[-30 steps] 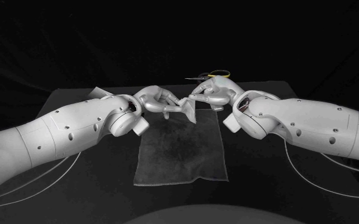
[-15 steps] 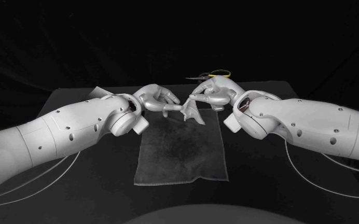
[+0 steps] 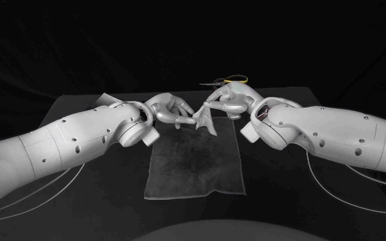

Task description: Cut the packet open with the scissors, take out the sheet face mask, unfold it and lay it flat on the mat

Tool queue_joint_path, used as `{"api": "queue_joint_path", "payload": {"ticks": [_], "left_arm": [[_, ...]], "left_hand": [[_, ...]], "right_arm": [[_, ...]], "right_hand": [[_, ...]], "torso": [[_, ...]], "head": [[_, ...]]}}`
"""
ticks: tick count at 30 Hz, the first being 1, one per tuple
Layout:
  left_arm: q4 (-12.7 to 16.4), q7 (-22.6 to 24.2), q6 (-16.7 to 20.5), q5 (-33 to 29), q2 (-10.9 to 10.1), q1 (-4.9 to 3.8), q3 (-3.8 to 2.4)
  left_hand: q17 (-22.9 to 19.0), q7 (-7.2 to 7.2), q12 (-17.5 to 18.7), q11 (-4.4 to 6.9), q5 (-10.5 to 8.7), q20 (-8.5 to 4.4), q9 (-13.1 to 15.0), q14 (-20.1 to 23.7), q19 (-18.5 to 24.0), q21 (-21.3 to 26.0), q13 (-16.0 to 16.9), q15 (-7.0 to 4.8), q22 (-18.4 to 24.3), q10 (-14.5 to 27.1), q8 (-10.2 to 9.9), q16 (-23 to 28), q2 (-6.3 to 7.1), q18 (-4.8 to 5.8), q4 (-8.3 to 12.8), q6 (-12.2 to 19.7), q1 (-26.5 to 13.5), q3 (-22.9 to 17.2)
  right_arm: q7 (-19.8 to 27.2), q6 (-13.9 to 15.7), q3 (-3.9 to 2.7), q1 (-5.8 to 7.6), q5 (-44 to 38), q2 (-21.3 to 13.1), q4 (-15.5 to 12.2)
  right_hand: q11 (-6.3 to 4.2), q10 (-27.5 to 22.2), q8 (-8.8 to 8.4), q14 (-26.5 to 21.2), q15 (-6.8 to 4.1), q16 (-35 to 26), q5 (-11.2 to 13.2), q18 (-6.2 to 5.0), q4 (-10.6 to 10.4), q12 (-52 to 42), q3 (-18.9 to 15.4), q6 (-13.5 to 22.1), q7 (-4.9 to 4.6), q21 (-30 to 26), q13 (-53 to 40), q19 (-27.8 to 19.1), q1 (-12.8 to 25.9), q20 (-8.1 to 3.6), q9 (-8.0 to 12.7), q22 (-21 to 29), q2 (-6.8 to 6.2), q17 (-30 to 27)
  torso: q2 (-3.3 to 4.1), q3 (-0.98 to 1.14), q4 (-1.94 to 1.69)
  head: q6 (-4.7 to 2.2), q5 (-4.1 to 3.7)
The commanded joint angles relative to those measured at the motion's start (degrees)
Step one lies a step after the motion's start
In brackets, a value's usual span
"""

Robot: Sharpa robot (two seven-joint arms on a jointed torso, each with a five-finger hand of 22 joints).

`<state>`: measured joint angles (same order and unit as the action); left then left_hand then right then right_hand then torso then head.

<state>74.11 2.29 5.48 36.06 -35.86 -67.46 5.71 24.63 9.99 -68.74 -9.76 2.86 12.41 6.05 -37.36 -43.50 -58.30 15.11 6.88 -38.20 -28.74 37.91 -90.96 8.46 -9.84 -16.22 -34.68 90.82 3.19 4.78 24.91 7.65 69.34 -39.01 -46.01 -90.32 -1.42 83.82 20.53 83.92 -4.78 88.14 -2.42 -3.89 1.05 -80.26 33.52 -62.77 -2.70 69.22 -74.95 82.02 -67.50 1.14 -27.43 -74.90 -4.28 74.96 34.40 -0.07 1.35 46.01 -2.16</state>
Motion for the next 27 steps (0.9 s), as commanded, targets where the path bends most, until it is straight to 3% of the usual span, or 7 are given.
{"api": "queue_joint_path", "payload": {"ticks": [1,5,11,16,23,27], "left_arm": [[0.5,2.1,-3.2,2.0,0.3,0.05,-0.06],[0.7,3.2,-3.2,2.1,0.3,0.1,-0.06],[0.9,4.8,-2.3,1.7,0.5,0.13,-0.07],[0.9,6.0,-1.3,0.7,0.6,0.13,-0.08],[0.6,6.7,0.3,-0.5,0.5,0.13,-0.09],[0.5,6.6,1.0,-0.8,0.5,0.13,-0.09]], "left_hand": [[-0.1,-0.48,-0.3,-0.13,-0.12,0.2,-0.2,0.7,0.5,0.3,0.0,0.19,0.1,1.0,-0.4,-0.4,0.67,-0.59,-0.3,-0.2,-0.1,1.3],[0.0,-0.89,-0.4,-0.29,-0.11,0.36,-0.4,1.0,0.6,0.3,0.0,0.34,0.1,1.3,-1.0,-0.6,0.68,-0.6,-0.3,0.3,-0.3,2.2],[0.0,-1.04,-1.0,-0.15,-0.11,0.43,-0.4,0.8,0.5,-0.2,0.0,0.27,0.0,0.3,-1.2,-1.3,-1.88,-0.69,0.1,-2.0,1.6,1.7],[-0.1,-1.13,-1.1,0.37,-0.1,0.11,-0.6,0.2,0.2,-0.8,-0.3,-0.18,-0.2,-1.5,-2.0,-1.8,-4.23,-0.74,0.1,-5.7,3.4,1.2],[0.0,-2.64,-0.9,1.35,-0.08,-0.65,-0.8,-1.3,-0.4,-1.9,-0.8,-1.07,-0.7,-4.1,-2.7,-2.3,-7.64,-0.78,0.1,-11.8,7.0,-0.8],[2.1,-3.18,-1.0,2.14,-0.07,-1.21,-0.7,-3.8,-0.8,-2.8,-0.8,-1.78,-1.1,-5.8,-2.8,-2.5,-8.39,-0.8,0.1,-14.8,8.6,-2.0]], "right_arm": [[0.2,-0.6,-0.05,0.01,-0.6,0.1,0.1],[0.1,-0.7,-0.05,0.01,-0.6,0.3,0.2],[-0.1,-0.8,-0.05,0.0,-0.7,0.4,0.4],[-0.2,-0.9,-0.04,-0.01,-0.7,0.4,0.4],[-0.3,-0.9,-0.04,-0.02,-0.8,0.3,0.5],[-0.3,-0.9,-0.04,-0.02,-0.8,0.3,0.4]], "right_hand": [[-0.36,4.7,0.29,5.6,-0.32,0.2,-0.4,-0.32,4.9,-0.2,4.9,-0.2,0.07,0.0,-10.3,0.3,0.0,0.05,-4.4,-9.5,0.57,13.1],[-0.36,4.7,0.29,5.6,-0.32,0.2,-0.4,-0.32,4.9,-0.2,4.9,-0.2,0.07,0.0,-10.3,0.3,0.0,0.05,-4.4,-9.5,0.57,13.1],[-0.36,4.7,0.29,5.6,-0.32,0.2,-0.4,-0.32,4.9,-0.2,4.9,-0.2,0.07,0.0,-10.3,0.3,0.0,0.05,-4.4,-9.5,0.57,13.1],[-0.36,4.7,0.29,5.6,-0.32,0.2,-0.4,-0.32,4.9,-0.2,4.9,-0.2,0.07,0.0,-10.3,0.3,0.0,0.05,-4.4,-9.5,0.57,13.1],[-0.36,4.7,0.29,5.6,-0.32,0.2,-0.4,-0.32,4.9,-0.2,4.9,-0.2,0.07,0.0,-10.3,0.3,0.0,0.05,-4.4,-9.5,0.57,13.1],[-0.36,4.7,0.29,5.6,-0.32,0.2,-0.4,-0.32,4.9,-0.2,4.9,-0.2,0.07,0.0,-10.3,0.3,0.0,0.05,-4.4,-9.5,0.57,13.1]], "torso": [[0.02,-0.01,0.01],[0.0,-0.01,-0.04],[0.03,-0.03,-0.02],[0.01,0.0,-0.01],[-0.02,0.01,-0.01],[0.01,-0.01,-0.04]], "head": [[0.03,0.03],[0.05,-0.04],[0.0,-0.01],[0.01,-0.05],[-0.07,-0.01],[-0.08,0.02]]}}
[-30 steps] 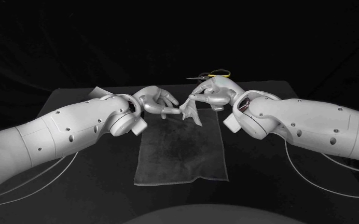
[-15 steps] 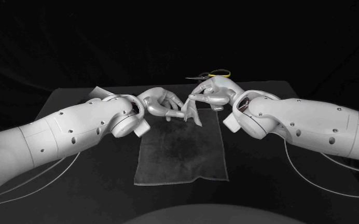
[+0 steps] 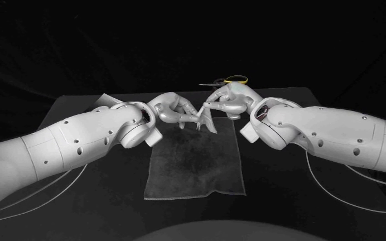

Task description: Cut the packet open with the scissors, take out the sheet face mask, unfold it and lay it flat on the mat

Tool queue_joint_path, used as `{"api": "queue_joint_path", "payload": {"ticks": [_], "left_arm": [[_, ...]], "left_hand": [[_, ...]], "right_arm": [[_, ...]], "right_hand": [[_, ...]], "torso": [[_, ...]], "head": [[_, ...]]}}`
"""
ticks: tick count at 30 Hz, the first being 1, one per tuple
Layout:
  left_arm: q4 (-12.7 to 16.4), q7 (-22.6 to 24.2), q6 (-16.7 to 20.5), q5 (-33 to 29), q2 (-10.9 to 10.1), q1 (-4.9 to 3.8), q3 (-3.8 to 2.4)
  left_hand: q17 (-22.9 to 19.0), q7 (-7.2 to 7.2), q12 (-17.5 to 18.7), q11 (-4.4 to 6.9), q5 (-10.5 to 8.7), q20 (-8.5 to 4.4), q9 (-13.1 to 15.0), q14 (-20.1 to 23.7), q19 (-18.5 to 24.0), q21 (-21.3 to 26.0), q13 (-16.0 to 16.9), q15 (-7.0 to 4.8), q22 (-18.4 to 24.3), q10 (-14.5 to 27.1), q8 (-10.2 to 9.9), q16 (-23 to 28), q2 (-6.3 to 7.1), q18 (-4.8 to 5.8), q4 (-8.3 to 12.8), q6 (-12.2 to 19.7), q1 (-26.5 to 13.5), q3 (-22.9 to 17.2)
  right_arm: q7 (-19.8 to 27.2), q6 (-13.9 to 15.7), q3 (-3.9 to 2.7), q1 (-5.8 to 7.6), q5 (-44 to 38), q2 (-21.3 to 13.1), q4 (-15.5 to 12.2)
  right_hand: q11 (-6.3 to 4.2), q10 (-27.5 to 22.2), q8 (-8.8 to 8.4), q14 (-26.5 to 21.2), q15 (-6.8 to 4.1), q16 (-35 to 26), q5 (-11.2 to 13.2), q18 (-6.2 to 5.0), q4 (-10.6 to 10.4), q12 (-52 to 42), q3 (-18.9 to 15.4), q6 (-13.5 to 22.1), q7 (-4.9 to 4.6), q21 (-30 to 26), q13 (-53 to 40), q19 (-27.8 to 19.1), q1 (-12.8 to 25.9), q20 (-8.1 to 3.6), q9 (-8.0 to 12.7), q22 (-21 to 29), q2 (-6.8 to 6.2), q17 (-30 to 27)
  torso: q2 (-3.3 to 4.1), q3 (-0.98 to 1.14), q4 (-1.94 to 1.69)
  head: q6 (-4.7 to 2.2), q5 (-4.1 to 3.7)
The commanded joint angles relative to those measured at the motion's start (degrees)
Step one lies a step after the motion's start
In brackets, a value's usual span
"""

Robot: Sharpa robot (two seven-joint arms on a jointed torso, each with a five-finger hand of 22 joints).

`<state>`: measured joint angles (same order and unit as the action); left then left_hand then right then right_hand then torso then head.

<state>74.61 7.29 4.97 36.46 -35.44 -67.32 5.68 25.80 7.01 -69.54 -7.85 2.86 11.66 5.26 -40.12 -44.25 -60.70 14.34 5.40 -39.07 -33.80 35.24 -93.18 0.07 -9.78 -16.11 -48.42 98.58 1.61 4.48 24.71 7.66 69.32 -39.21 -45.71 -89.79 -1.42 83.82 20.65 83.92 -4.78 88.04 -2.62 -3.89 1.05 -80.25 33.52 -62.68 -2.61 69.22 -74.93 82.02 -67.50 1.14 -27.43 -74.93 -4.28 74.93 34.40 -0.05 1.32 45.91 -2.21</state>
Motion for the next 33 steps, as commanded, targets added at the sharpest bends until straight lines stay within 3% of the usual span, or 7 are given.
{"api": "queue_joint_path", "payload": {"ticks": [1,10,16,20,25,28,33], "left_arm": [[-0.1,1.5,1.7,-1.1,0.1,-0.01,-0.07],[-0.2,0.9,3.4,0.0,0.3,-0.01,-0.07],[-0.2,1.5,4.8,0.1,0.3,-0.01,-0.12],[0.4,1.9,4.9,0.1,-0.2,-0.01,-0.46],[1.3,1.0,4.1,2.5,-1.1,-0.24,-1.8],[1.5,-0.8,2.9,6.2,-1.3,-1.37,-2.47],[1.7,-4.5,-0.1,14.1,-1.1,-3.22,-2.96]], "left_hand": [[2.0,-0.29,-0.2,0.51,-0.07,-0.71,0.1,-2.1,-0.1,-0.7,-0.1,-0.57,-0.4,-1.3,-0.4,-0.3,0.02,-0.85,-0.1,-1.9,1.1,-0.8],[14.3,-0.55,-1.3,2.96,-0.07,-2.55,0.6,-14.1,-1.7,-3.8,0.5,-2.84,-1.9,-5.6,-1.2,-0.9,0.04,-0.88,-0.2,-7.4,2.6,-3.8],[19.8,-0.33,0.1,4.61,-0.12,-4.33,2.1,-19.6,-3.2,-6.9,0.2,-4.59,-4.2,-8.3,-1.8,-0.6,0.92,-0.61,-0.5,-8.5,2.9,-10.1],[19.4,-0.38,0.6,4.66,-0.09,-4.75,4.4,-19.4,-2.4,-7.8,0.6,-4.71,-4.5,-8.4,-1.7,-0.4,3.97,-0.62,-0.2,-8.0,0.9,-18.1],[19.5,-0.25,0.0,4.56,-0.18,-4.72,7.9,-19.4,-2.3,-9.1,1.8,-4.63,-5.4,-8.2,-1.1,-0.4,8.01,-0.57,0.9,-7.2,-3.0,-28.8],[20.5,-0.13,-0.6,4.47,-0.01,-4.73,10.4,-20.4,-3.6,-10.3,2.6,-4.64,-6.7,-8.2,-0.7,-0.5,9.95,-0.32,3.1,-6.7,-6.4,-34.5],[21.9,-0.02,-1.2,4.51,-0.04,-4.79,12.5,-22.0,-5.8,-11.7,3.2,-4.7,-8.7,-8.5,-0.5,-0.5,10.85,0.07,5.7,-6.4,-9.5,-38.3]], "right_arm": [[0.0,-0.7,-0.05,0.0,-0.6,0.0,-0.1],[0.0,-0.7,-0.05,-0.01,-0.7,-0.1,-0.4],[-0.5,-0.9,-0.05,-0.01,-1.0,-0.2,-0.2],[-1.4,-1.4,-0.03,-0.02,-2.9,-0.1,0.4],[-2.2,-1.9,0.07,-0.23,-6.1,0.3,1.6],[-2.5,-1.9,0.12,-0.44,-8.2,0.7,2.3],[-2.8,-1.5,0.16,-0.58,-11.5,1.0,2.8]], "right_hand": [[-0.37,4.7,0.18,5.5,-0.32,0.3,-0.2,-0.32,4.9,-0.2,4.9,-0.3,-0.02,0.0,-10.3,0.3,0.0,0.05,-4.4,-9.5,0.57,13.1],[-0.36,4.7,0.29,5.5,-0.31,0.3,-0.2,-0.31,5.0,-0.2,4.9,-0.3,-0.02,0.1,-10.3,0.3,0.1,0.06,-4.6,-9.5,0.61,13.1],[-0.36,4.7,0.29,5.5,-0.31,0.3,-0.2,-0.31,5.0,-0.2,4.9,-0.3,-0.02,0.1,-10.3,0.3,0.1,0.06,-4.6,-9.5,0.61,13.1],[-0.36,4.7,0.33,5.5,-0.31,0.3,-0.2,-0.3,5.1,-0.2,4.9,-0.2,-0.01,0.2,-10.3,0.3,0.1,0.06,-4.6,-9.5,0.59,13.1],[-0.37,4.7,0.34,5.5,-0.31,0.3,-0.2,-0.27,5.1,-0.4,4.9,-0.2,-0.01,0.3,-10.4,0.4,0.1,0.06,-4.6,-9.5,0.58,13.1],[-0.37,4.7,0.34,5.5,-0.31,0.3,-0.2,-0.27,5.1,-0.4,4.9,-0.2,-0.01,0.3,-10.4,0.4,0.1,0.06,-4.6,-9.5,0.58,13.1],[-0.37,4.7,0.36,5.5,-0.31,0.3,-0.2,-0.27,5.1,-0.5,4.9,-0.2,-0.01,0.3,-10.4,0.4,0.1,0.06,-4.6,-9.5,0.55,13.1]], "torso": [[0.03,-0.01,-0.02],[0.02,-0.01,0.02],[0.01,-0.02,0.03],[0.0,-0.04,0.05],[-0.02,-0.04,0.06],[-0.02,-0.01,-0.02],[0.01,0.01,-0.03]], "head": [[0.06,0.07],[0.08,0.2],[0.07,0.18],[0.02,0.1],[-0.03,-0.03],[-0.11,0.09],[-0.03,-0.13]]}}
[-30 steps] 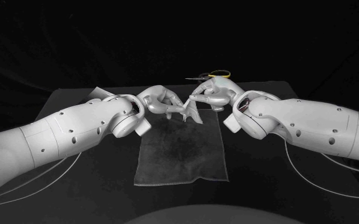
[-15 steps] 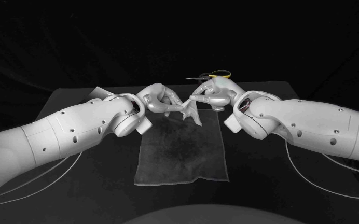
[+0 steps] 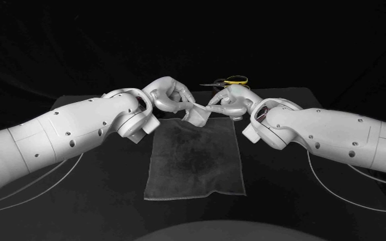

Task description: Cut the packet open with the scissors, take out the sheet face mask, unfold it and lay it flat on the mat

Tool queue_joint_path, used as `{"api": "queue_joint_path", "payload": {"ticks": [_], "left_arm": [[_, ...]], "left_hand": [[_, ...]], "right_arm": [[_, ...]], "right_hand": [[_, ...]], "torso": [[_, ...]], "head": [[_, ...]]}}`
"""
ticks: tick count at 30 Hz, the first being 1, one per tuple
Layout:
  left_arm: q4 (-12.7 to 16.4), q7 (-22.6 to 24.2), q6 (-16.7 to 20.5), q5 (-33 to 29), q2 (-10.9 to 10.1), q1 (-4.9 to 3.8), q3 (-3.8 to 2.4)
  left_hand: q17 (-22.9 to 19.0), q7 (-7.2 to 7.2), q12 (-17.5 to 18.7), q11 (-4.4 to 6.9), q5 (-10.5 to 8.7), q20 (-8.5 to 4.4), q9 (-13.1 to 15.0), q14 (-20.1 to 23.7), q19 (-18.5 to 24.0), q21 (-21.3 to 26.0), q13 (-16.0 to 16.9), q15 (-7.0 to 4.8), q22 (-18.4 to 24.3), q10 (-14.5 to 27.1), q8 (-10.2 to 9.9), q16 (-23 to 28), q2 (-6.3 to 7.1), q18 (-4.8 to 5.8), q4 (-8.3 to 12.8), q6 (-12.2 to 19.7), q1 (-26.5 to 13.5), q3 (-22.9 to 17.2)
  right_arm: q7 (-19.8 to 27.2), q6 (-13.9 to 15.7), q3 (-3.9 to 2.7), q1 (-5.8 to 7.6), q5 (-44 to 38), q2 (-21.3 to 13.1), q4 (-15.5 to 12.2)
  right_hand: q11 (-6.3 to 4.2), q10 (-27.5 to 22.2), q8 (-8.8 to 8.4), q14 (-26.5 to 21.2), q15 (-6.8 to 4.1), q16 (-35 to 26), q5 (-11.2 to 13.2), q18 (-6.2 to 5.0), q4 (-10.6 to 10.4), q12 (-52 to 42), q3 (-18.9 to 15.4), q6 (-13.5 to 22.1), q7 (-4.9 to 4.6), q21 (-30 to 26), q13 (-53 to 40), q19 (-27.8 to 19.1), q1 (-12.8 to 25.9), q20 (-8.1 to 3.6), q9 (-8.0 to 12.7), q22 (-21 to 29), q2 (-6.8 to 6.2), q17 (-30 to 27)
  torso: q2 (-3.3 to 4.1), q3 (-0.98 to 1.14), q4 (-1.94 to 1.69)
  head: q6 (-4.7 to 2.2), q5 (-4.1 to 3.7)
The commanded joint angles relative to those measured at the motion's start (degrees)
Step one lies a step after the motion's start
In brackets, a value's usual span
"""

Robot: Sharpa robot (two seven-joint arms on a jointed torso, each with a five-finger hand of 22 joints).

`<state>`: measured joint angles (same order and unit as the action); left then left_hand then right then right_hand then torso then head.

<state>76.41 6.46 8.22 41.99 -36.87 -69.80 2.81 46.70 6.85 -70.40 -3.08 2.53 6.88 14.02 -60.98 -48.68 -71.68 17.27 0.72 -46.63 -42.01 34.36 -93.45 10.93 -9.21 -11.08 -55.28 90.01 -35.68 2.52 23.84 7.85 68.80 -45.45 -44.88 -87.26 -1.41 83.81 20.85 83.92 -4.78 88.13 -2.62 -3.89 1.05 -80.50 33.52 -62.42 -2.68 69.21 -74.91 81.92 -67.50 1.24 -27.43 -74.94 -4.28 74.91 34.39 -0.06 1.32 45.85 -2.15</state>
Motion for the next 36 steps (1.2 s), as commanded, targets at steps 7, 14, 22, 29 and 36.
{"api": "queue_joint_path", "payload": {"ticks": [7,14,22,29,36], "left_arm": [[-0.7,-6.0,-3.9,19.2,1.9,-2.53,0.21],[-1.7,-7.4,-6.8,26.7,2.9,-3.64,1.27],[-1.2,-8.3,-10.1,25.0,2.1,-3.89,1.74],[-1.6,-7.4,-3.4,23.3,2.2,-3.52,0.61],[-1.1,-7.4,-2.4,21.7,2.0,-3.23,0.45]], "left_hand": [[13.2,-0.25,-2.8,0.45,0.27,-0.59,6.5,-10.8,-8.1,-4.2,1.7,-0.73,-6.9,-2.7,-0.2,0.4,0.52,0.75,4.1,0.2,-4.5,-4.3],[17.2,-0.38,-3.7,0.7,0.26,-0.92,7.5,-13.7,-10.5,-5.2,2.3,-1.01,-8.9,-3.3,-0.7,0.8,0.76,1.22,5.1,-0.1,-6.1,-5.1],[22.7,-0.61,-4.1,1.03,0.26,-1.28,8.4,-17.3,-14.2,-6.6,2.6,-1.36,-11.9,-4.1,-1.2,1.3,0.84,1.94,6.1,-0.5,-7.3,-5.8],[26.8,-0.79,-5.3,1.27,0.28,-1.66,9.1,-20.0,-17.4,-7.8,3.4,-1.68,-14.5,-5.7,-1.9,1.8,0.54,2.56,7.0,-0.6,-7.8,-6.3],[25.8,-0.84,-5.3,1.3,0.27,-1.81,9.7,-19.5,-18.3,-8.0,3.6,-1.74,-15.2,-5.6,-2.3,1.8,0.5,2.76,7.4,-0.7,-8.4,-6.6]], "right_arm": [[-1.1,-0.1,0.01,-0.04,-8.6,0.7,0.4],[-1.1,0.6,0.07,-0.07,-10.4,1.0,0.0],[-0.6,2.1,-0.18,-0.22,-9.8,0.2,-0.5],[0.0,3.3,-0.33,0.02,-9.0,0.3,-0.6],[0.2,3.5,-0.4,0.23,-8.6,0.3,-0.9]], "right_hand": [[-0.38,4.7,0.19,5.5,-0.31,0.2,-0.2,-0.24,5.2,-0.4,4.9,-0.5,0.07,0.5,-10.6,0.5,0.1,-0.03,-4.7,-9.6,0.51,13.1],[-0.38,4.8,0.22,5.5,-0.32,0.2,-0.2,-0.2,5.2,-0.6,4.8,-0.5,0.08,0.6,-10.7,0.6,0.1,-0.03,-4.7,-9.6,0.48,13.1],[-0.39,4.8,0.25,5.5,-0.32,0.2,-0.2,-0.2,5.2,-0.7,4.8,-0.5,0.09,0.7,-10.7,0.6,0.1,-0.03,-4.7,-9.6,0.47,13.1],[-0.39,4.8,0.29,5.5,-0.32,0.1,-0.2,-0.2,5.3,-0.7,4.8,-0.5,0.1,0.7,-10.7,0.6,0.1,-0.03,-4.8,-9.6,0.46,13.1],[-0.4,4.8,0.31,5.5,-0.33,0.2,-0.2,-0.21,5.3,-0.8,4.8,-0.5,0.1,0.7,-10.7,0.6,0.1,-0.03,-4.8,-9.6,0.46,13.1]], "torso": [[0.16,-0.01,0.08],[0.09,0.12,0.11],[0.06,0.18,0.01],[0.16,0.04,0.14],[0.32,0.04,-0.03]], "head": [[-0.09,-0.13],[-0.33,0.23],[-0.03,0.02],[0.02,-0.04],[0.18,0.28]]}}
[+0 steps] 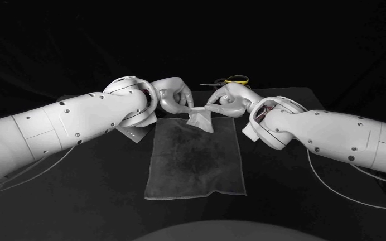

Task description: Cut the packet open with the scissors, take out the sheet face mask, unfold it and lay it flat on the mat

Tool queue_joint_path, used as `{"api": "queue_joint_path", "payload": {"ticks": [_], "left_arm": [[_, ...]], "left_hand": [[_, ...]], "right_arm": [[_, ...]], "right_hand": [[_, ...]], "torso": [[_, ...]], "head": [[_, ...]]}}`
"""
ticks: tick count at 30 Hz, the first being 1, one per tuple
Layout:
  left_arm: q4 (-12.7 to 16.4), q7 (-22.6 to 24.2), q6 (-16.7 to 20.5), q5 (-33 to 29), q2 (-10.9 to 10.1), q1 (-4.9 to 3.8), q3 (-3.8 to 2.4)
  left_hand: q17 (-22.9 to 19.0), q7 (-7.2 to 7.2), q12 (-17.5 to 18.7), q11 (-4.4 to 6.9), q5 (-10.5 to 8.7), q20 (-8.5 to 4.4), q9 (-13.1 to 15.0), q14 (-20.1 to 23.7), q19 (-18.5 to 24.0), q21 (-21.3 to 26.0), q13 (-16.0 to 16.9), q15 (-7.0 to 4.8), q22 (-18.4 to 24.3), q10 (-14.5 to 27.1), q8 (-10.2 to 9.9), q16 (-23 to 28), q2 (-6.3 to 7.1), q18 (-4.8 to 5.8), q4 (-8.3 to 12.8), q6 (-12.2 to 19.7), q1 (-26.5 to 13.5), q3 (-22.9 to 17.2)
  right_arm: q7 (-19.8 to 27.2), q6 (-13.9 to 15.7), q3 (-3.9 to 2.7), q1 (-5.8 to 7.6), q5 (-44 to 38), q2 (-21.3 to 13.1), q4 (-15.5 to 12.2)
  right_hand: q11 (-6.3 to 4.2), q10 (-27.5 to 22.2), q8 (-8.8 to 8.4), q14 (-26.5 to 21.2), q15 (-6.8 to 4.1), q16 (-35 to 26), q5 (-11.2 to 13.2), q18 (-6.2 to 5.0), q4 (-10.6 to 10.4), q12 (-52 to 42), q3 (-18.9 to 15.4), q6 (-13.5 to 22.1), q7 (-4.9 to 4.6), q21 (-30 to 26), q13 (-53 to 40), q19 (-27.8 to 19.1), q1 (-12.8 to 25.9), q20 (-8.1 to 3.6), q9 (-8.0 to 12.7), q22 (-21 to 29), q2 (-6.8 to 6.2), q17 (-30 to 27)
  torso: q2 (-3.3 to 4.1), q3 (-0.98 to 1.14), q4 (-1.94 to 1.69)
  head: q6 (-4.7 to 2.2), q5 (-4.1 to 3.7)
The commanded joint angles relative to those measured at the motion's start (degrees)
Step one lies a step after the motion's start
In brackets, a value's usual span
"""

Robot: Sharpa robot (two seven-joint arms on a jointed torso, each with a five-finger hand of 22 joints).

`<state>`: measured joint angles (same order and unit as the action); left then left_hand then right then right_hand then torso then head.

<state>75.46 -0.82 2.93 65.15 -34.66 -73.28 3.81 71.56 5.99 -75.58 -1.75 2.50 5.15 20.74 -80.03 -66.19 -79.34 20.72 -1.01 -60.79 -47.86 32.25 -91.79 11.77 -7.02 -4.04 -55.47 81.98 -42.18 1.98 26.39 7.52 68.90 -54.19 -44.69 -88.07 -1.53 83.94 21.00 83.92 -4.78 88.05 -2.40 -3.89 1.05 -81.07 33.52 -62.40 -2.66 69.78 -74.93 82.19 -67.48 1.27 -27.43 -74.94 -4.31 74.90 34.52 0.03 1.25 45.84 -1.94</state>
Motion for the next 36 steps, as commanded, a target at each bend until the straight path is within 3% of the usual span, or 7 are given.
{"api": "queue_joint_path", "payload": {"ticks": [1,4,8,12,18,27,36], "left_arm": [[-0.2,-0.3,1.7,-1.9,-0.2,0.02,-0.52],[0.2,-0.9,-3.1,-3.3,0.0,-1.08,1.37],[-0.2,-0.3,1.0,-3.2,-0.2,0.08,-0.39],[0.2,-0.7,-3.7,-4.0,0.3,-1.09,1.38],[-0.3,-1.0,-2.8,-6.3,0.0,0.02,-0.57],[-0.2,-2.5,-9.9,-15.4,-0.6,-0.16,0.15],[0.2,-5.9,-16.3,-30.7,-0.9,-0.29,0.28]], "left_hand": [[1.1,0.02,-0.1,-0.02,0.29,-0.08,3.0,-0.6,-0.7,-0.3,0.3,-0.01,-0.9,0.2,-0.2,0.1,-0.33,0.54,0.4,-0.5,-0.4,-0.1],[-0.3,0.08,-0.1,0.01,0.28,-0.12,3.3,0.1,0.4,0.3,0.1,-0.03,0.6,0.3,-0.4,0.1,-0.19,0.24,0.5,-0.6,-1.0,0.0],[0.3,0.0,0.0,-0.06,0.3,-0.15,3.6,-0.2,-0.9,-0.2,0.2,-0.03,-0.8,0.4,-0.7,0.2,-0.38,0.58,0.8,-0.6,-0.9,-0.3],[-1.7,0.1,0.1,-0.05,0.28,-0.18,3.9,0.9,0.8,0.7,0.2,-0.03,1.4,0.3,-0.9,0.1,-0.35,0.09,1.0,-0.7,-1.4,-0.2],[-1.5,0.09,0.2,-0.13,0.28,-0.18,4.5,0.8,0.3,0.7,0.4,0.0,1.0,0.3,-1.3,0.3,-0.53,0.22,1.4,-0.8,-1.7,-0.4],[-15.5,0.53,2.0,-0.65,0.25,0.28,6.9,9.9,12.8,8.8,0.3,0.55,16.1,2.5,-2.2,1.4,-1.62,-2.72,1.9,0.0,-3.1,0.3],[-45.6,1.56,10.0,-2.39,0.21,2.37,12.4,35.1,22.0,17.5,-3.0,2.59,23.1,6.5,-1.8,9.6,-4.27,-3.22,1.7,2.9,-3.6,2.4]], "right_arm": [[0.8,0.8,-0.08,0.16,0.2,0.2,0.0],[0.8,0.6,-0.09,0.22,0.3,0.1,-0.1],[0.9,0.6,-0.09,0.29,0.4,0.2,-0.1],[0.8,0.3,-0.09,0.33,0.4,0.2,-0.1],[0.8,-0.4,-0.08,0.42,0.5,0.5,0.2],[0.9,-1.1,-0.06,0.53,0.8,0.8,1.2],[1.8,-2.1,-0.03,0.72,2.5,2.1,3.2]], "right_hand": [[-0.28,4.7,0.15,5.5,-0.33,0.2,-0.4,-0.2,5.3,-0.2,4.8,-0.5,0.08,0.1,-10.7,0.3,0.1,-0.06,-4.8,-9.6,0.48,13.1],[-0.28,4.7,0.19,5.5,-0.33,0.2,-0.4,-0.21,5.3,-0.1,4.8,-0.5,0.08,0.1,-10.7,0.3,0.1,-0.07,-4.8,-9.6,0.48,13.1],[-0.28,4.7,0.19,5.5,-0.33,0.2,-0.4,-0.21,5.3,-0.1,4.8,-0.5,0.08,0.1,-10.7,0.3,0.1,-0.07,-4.8,-9.6,0.48,13.1],[-0.28,4.7,0.19,5.5,-0.33,0.2,-0.4,-0.21,5.3,-0.1,4.8,-0.5,0.08,0.1,-10.7,0.3,0.1,-0.07,-4.8,-9.6,0.48,13.1],[-0.28,4.7,0.19,5.5,-0.33,0.2,-0.4,-0.21,5.3,-0.1,4.8,-0.5,0.08,0.1,-10.7,0.3,0.1,-0.07,-4.8,-9.6,0.48,13.1],[-0.28,4.6,0.25,5.5,-0.34,0.2,-0.4,-0.24,5.4,0.1,4.8,-0.5,0.08,-0.1,-10.6,0.3,0.2,-0.07,-4.9,-9.5,0.5,13.0],[-0.17,4.4,0.2,5.2,-0.24,-0.7,-0.4,-0.64,5.1,1.5,4.7,0.0,-0.04,-2.1,-9.9,-0.6,0.5,-0.01,-5.0,-9.0,0.82,12.0]], "torso": [[0.16,-0.08,0.14],[-0.18,-0.06,0.01],[0.08,-0.09,-0.01],[-0.32,-0.08,-0.04],[-0.07,-0.13,0.24],[-0.28,-0.07,0.11],[-0.28,0.03,0.06]], "head": [[0.0,-0.03],[-0.24,-0.17],[0.33,-0.17],[-0.24,-0.12],[-0.18,-0.25],[-0.46,-0.06],[-0.37,0.04]]}}
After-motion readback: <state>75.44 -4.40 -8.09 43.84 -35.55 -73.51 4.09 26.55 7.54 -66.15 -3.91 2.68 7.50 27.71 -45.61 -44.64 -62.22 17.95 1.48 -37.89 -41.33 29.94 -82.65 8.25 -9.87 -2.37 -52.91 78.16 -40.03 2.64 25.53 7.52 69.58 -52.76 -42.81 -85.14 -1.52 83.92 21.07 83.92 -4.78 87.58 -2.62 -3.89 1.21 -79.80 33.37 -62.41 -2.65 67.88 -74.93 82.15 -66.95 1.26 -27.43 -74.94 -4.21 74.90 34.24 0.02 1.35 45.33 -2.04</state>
